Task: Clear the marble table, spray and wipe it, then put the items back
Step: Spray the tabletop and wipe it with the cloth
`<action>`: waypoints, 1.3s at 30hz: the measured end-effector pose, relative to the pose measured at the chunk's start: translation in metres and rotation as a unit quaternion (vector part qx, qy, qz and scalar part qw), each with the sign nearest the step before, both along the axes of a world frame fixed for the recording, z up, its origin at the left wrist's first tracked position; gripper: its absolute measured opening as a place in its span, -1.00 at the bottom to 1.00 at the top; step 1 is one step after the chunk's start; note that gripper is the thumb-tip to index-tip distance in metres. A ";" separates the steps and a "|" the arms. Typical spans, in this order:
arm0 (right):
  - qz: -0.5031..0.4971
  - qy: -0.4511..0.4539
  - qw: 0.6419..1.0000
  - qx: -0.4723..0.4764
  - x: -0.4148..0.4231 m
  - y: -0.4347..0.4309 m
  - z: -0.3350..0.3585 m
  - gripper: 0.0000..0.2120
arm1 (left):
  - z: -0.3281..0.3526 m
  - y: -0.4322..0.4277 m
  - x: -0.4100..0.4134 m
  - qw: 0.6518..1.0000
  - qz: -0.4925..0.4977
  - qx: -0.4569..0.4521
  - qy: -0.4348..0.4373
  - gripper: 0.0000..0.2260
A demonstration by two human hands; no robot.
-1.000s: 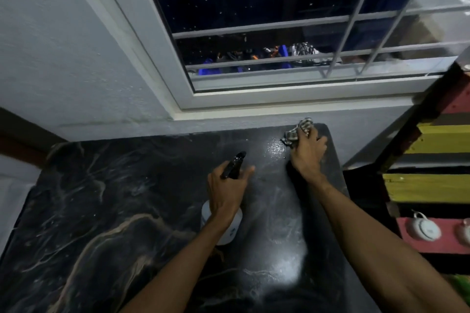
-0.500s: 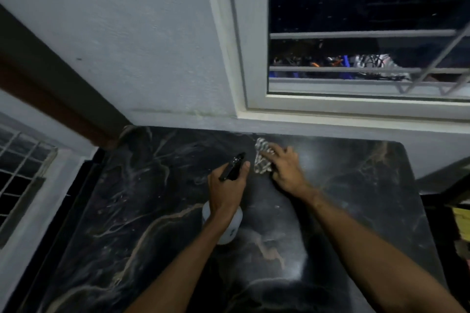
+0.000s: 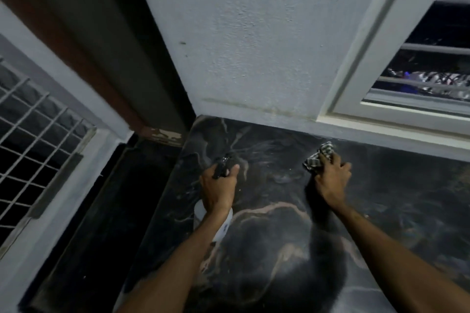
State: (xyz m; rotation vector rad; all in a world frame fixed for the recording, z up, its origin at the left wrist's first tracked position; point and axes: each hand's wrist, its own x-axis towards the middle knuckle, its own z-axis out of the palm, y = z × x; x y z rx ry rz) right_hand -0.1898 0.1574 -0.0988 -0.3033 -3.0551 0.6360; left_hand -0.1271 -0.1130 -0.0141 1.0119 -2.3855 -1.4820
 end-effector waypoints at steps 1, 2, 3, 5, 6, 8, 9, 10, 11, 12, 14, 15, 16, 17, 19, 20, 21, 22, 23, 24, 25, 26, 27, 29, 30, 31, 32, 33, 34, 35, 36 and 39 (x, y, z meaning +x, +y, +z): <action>0.005 0.007 1.000 -0.002 0.001 -0.013 0.000 -0.50 | 0.000 -0.010 0.001 1.000 -0.008 -0.010 -0.005 -0.75; 0.007 0.012 1.000 -0.007 0.002 -0.025 0.001 -0.49 | 0.001 -0.017 0.002 1.000 -0.014 -0.024 -0.003 -0.75; 0.012 0.014 1.000 -0.013 0.002 -0.036 0.003 -0.48 | 0.003 -0.022 0.003 0.999 -0.011 -0.036 0.002 -0.75; 0.039 0.009 0.999 -0.018 0.002 -0.057 0.006 -0.48 | 0.005 -0.032 0.005 0.999 0.000 -0.038 0.018 -0.76; 0.059 0.004 0.998 -0.016 0.002 -0.067 0.006 -0.47 | 0.005 -0.037 0.006 0.999 0.007 -0.033 0.024 -0.77; 0.102 -0.005 0.995 -0.013 0.000 -0.084 0.006 -0.42 | 0.004 -0.046 0.009 0.999 0.020 -0.028 0.015 -0.77; 0.115 -0.004 0.993 -0.014 -0.003 -0.091 0.007 -0.38 | 0.004 -0.050 0.010 0.999 0.023 -0.030 0.010 -0.76; 0.118 -0.001 0.993 -0.016 -0.007 -0.099 0.007 -0.36 | 0.003 -0.056 0.011 0.999 0.024 -0.033 0.012 -0.75; 0.110 -0.002 0.994 -0.019 -0.012 -0.109 0.008 -0.35 | 0.003 -0.061 0.011 0.999 0.023 -0.037 0.020 -0.76; 0.105 -0.007 0.994 -0.023 -0.014 -0.122 0.008 -0.34 | 0.003 -0.067 0.011 0.998 0.022 -0.039 0.034 -0.79; 0.170 0.000 0.985 -0.024 -0.012 -0.153 0.006 -0.32 | 0.007 -0.078 0.011 0.998 0.018 -0.035 0.055 -0.82; 0.237 0.010 0.971 -0.019 -0.009 -0.169 0.003 -0.33 | 0.007 -0.083 0.010 0.998 0.017 -0.028 0.055 -0.81; 0.314 0.015 0.949 -0.013 -0.008 -0.182 0.000 -0.33 | 0.006 -0.088 0.010 0.998 0.017 -0.020 0.053 -0.78; 0.373 0.024 0.927 -0.005 -0.016 -0.192 -0.001 -0.32 | 0.005 -0.094 0.009 0.998 0.016 -0.013 0.053 -0.76; 0.337 0.008 0.941 -0.007 -0.051 -0.213 -0.001 -0.34 | 0.002 -0.106 0.005 0.998 0.016 0.006 0.060 -0.76; 0.251 0.009 0.968 -0.025 -0.071 -0.225 0.000 -0.36 | 0.001 -0.112 0.003 0.998 0.016 0.016 0.064 -0.78; 0.187 0.007 0.982 -0.035 -0.085 -0.240 0.002 -0.37 | 0.001 -0.118 0.001 0.997 0.015 0.018 0.073 -0.77; 0.191 0.009 0.981 -0.028 -0.090 -0.258 0.004 -0.36 | 0.001 -0.123 -0.001 0.996 0.014 0.015 0.084 -0.75; 0.261 0.012 0.965 -0.006 -0.089 -0.278 0.004 -0.34 | 0.000 -0.128 -0.002 0.995 0.014 0.015 0.093 -0.73; 0.351 0.014 0.936 0.017 -0.083 -0.293 -0.001 -0.32 | 0.000 -0.133 -0.002 0.995 0.014 0.016 0.095 -0.73; 0.422 0.027 0.906 0.028 -0.082 -0.302 -0.005 -0.31 | 0.000 -0.137 -0.002 0.995 0.014 0.018 0.096 -0.74; 0.451 0.031 0.891 0.037 -0.091 -0.306 -0.004 -0.32 | 0.000 -0.142 -0.002 0.995 0.014 0.023 0.097 -0.75; 0.427 0.023 0.903 0.041 -0.108 -0.310 -0.003 -0.35 | -0.002 -0.147 -0.001 0.995 0.015 0.032 0.098 -0.75; 0.283 0.017 0.958 0.035 -0.138 -0.315 0.004 -0.41 | -0.002 -0.153 0.001 0.993 0.016 0.050 0.104 -0.80; 0.257 0.011 0.966 0.038 -0.138 -0.322 0.007 -0.42 | -0.002 -0.157 0.004 0.992 0.016 0.058 0.109 -0.83; 0.283 0.012 0.958 0.048 -0.129 -0.329 0.006 -0.40 | -0.003 -0.159 0.007 0.991 0.012 0.068 0.111 -0.85; 0.344 0.013 0.937 0.056 -0.111 -0.334 0.002 -0.35 | -0.003 -0.161 0.010 0.991 -0.001 0.075 0.113 -0.86; 0.413 0.008 0.909 0.051 -0.089 -0.334 -0.004 -0.29 | -0.003 -0.161 0.014 0.990 -0.018 0.079 0.120 -0.87; 0.466 0.016 0.884 0.044 -0.075 -0.327 -0.010 -0.24 | -0.002 -0.161 0.018 0.988 -0.041 0.079 0.127 -0.87; 0.488 0.015 0.872 0.046 -0.073 -0.318 -0.010 -0.22 | -0.001 -0.161 0.021 0.986 -0.065 0.081 0.133 -0.87; 0.462 0.013 0.886 0.044 -0.083 -0.310 -0.009 -0.22 | -0.001 -0.160 0.024 0.983 -0.087 0.087 0.136 -0.88; 0.289 0.022 0.957 0.014 -0.089 -0.301 -0.001 -0.27 | -0.004 -0.160 0.032 0.977 -0.129 0.089 0.145 -0.91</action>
